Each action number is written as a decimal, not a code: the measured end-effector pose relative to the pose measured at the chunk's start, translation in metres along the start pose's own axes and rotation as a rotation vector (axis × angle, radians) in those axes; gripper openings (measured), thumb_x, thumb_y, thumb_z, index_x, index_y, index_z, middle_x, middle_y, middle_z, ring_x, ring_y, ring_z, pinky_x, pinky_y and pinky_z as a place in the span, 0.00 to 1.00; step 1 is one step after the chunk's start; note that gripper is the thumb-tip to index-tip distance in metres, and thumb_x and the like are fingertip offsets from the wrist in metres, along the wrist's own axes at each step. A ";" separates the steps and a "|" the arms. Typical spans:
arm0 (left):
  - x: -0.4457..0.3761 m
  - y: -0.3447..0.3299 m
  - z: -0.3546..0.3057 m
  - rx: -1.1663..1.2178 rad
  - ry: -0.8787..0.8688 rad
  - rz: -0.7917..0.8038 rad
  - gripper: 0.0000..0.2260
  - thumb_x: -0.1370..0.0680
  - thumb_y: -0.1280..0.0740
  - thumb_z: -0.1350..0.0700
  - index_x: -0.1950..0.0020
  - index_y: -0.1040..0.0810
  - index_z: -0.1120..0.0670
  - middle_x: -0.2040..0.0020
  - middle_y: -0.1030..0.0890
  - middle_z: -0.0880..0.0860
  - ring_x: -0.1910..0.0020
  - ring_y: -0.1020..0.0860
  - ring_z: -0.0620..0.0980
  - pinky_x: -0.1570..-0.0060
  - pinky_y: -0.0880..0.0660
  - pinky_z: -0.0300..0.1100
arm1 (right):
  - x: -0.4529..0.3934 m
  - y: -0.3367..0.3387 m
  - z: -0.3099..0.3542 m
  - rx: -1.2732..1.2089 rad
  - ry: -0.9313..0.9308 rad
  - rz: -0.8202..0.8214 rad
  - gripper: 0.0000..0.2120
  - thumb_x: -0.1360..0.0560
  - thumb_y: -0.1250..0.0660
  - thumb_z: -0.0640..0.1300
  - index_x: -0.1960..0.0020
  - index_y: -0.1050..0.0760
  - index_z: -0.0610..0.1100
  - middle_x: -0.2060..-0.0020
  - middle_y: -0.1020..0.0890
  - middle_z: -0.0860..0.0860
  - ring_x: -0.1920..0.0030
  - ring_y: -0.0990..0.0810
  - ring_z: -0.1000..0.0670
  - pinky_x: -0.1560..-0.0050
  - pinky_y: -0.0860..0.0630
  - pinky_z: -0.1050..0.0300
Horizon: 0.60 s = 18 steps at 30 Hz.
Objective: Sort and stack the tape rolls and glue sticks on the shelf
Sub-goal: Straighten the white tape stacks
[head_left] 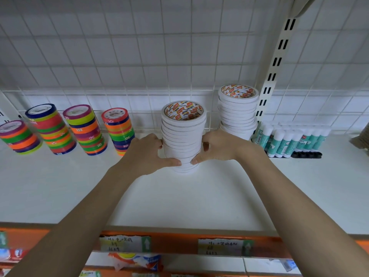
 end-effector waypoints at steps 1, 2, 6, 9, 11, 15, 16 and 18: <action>0.000 -0.001 0.000 0.009 -0.003 0.008 0.36 0.35 0.32 0.32 0.36 0.28 0.55 0.40 0.25 0.51 0.44 0.25 0.50 0.41 0.29 0.50 | 0.001 0.000 0.000 -0.011 0.004 -0.007 0.19 0.35 0.26 0.58 0.51 0.22 0.46 0.59 0.21 0.49 0.59 0.26 0.51 0.55 0.27 0.56; 0.000 -0.002 0.001 0.017 -0.005 0.013 0.35 0.34 0.33 0.33 0.36 0.28 0.55 0.39 0.25 0.51 0.44 0.25 0.51 0.40 0.29 0.51 | 0.001 0.000 0.001 -0.020 0.008 -0.015 0.17 0.35 0.26 0.58 0.53 0.23 0.49 0.60 0.21 0.50 0.61 0.26 0.52 0.57 0.28 0.58; 0.000 -0.001 0.001 0.020 -0.011 0.014 0.35 0.34 0.33 0.33 0.36 0.28 0.55 0.40 0.24 0.51 0.44 0.24 0.51 0.41 0.29 0.51 | 0.002 0.001 0.002 -0.018 0.008 -0.038 0.14 0.35 0.25 0.58 0.55 0.26 0.54 0.61 0.21 0.50 0.62 0.26 0.52 0.58 0.29 0.58; 0.001 -0.001 0.001 0.034 0.000 0.012 0.34 0.34 0.32 0.34 0.37 0.27 0.55 0.41 0.24 0.50 0.45 0.24 0.50 0.41 0.29 0.50 | 0.002 0.002 0.001 -0.022 0.004 -0.035 0.15 0.36 0.25 0.58 0.56 0.26 0.54 0.61 0.22 0.51 0.61 0.26 0.53 0.57 0.29 0.59; 0.001 0.000 0.002 0.046 0.013 0.015 0.34 0.35 0.32 0.33 0.37 0.27 0.54 0.42 0.23 0.49 0.46 0.24 0.49 0.42 0.28 0.49 | 0.000 0.000 0.000 -0.037 -0.003 -0.014 0.17 0.36 0.25 0.58 0.54 0.24 0.50 0.58 0.20 0.50 0.58 0.25 0.51 0.55 0.27 0.58; -0.002 0.003 0.001 0.050 0.031 0.049 0.35 0.36 0.30 0.33 0.37 0.26 0.54 0.41 0.22 0.48 0.44 0.24 0.49 0.43 0.27 0.46 | 0.000 0.002 0.004 -0.040 -0.016 0.014 0.25 0.36 0.25 0.57 0.43 0.24 0.47 0.52 0.21 0.51 0.53 0.24 0.51 0.49 0.25 0.55; -0.003 0.002 0.001 0.050 0.034 0.059 0.36 0.36 0.30 0.33 0.37 0.26 0.54 0.41 0.22 0.49 0.44 0.23 0.49 0.43 0.27 0.46 | 0.001 0.003 0.006 -0.050 -0.008 0.018 0.25 0.35 0.25 0.56 0.42 0.25 0.48 0.53 0.21 0.53 0.54 0.25 0.54 0.51 0.26 0.58; -0.004 0.002 0.000 0.046 0.032 0.067 0.35 0.36 0.30 0.33 0.37 0.26 0.54 0.41 0.21 0.49 0.44 0.23 0.49 0.44 0.27 0.44 | 0.001 0.005 0.008 -0.060 0.002 0.025 0.25 0.35 0.24 0.54 0.41 0.25 0.49 0.54 0.22 0.57 0.58 0.27 0.59 0.55 0.30 0.63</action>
Point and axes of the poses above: each hand's wrist, its own x-axis away from the middle knuckle, its own y-axis out of the back of the hand, z = x × y, the point moved 3 cm from there along -x, towards the middle knuckle
